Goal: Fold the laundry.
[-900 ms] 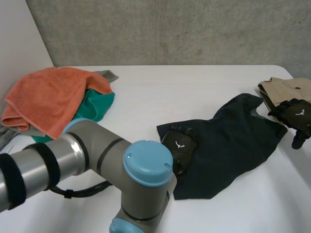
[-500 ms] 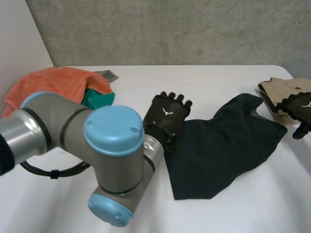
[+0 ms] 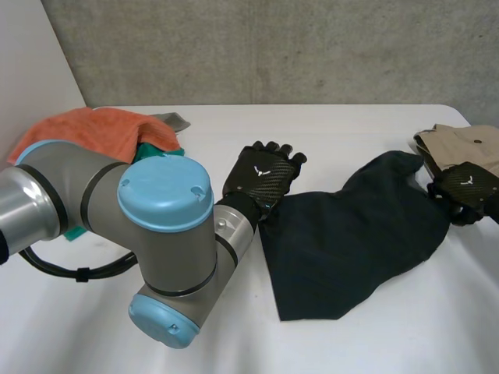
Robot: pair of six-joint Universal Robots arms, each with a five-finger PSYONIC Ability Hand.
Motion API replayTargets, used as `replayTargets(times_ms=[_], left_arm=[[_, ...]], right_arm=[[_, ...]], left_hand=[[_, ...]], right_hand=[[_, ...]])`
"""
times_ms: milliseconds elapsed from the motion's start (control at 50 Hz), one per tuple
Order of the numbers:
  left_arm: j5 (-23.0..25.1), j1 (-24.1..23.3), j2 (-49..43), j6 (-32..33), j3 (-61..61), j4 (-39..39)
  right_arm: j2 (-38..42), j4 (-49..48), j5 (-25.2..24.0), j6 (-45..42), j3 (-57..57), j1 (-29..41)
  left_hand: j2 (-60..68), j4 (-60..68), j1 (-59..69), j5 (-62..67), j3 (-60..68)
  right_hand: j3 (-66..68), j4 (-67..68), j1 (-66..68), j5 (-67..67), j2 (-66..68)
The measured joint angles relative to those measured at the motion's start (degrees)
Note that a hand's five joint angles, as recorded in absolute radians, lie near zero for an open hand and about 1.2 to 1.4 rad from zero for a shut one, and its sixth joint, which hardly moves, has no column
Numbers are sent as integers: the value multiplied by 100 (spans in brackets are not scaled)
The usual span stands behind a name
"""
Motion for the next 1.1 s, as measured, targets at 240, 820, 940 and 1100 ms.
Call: replayTargets(times_ms=[240, 820, 940, 1100], left_arm=[[-30, 35, -8, -12, 4, 0], [-445, 1417, 1775, -66, -803, -270], [-402, 1495, 1925, -54, -817, -272], [-595, 1401, 1958, -109, -271, -388]], right_arm=[[-923, -1152, 209, 810, 793, 237], [-3311, -2158, -557, -1093, 3920, 3198], [-3324, -1585, -402, -1212, 3822, 3307], [-3893, -1347, 416, 1569, 3152, 3191]], left_hand=[[0, 0, 0, 0, -3], [0, 0, 0, 0, 0], [0, 0, 0, 0, 0], [0, 0, 0, 0, 0]], right_hand=[[1263, 1323, 1039, 1196, 1128], [559, 589, 875, 703, 448], [-3874, -3839, -3590, -3844, -4033], [-4336, -4311, -3938, -4205, -4441]])
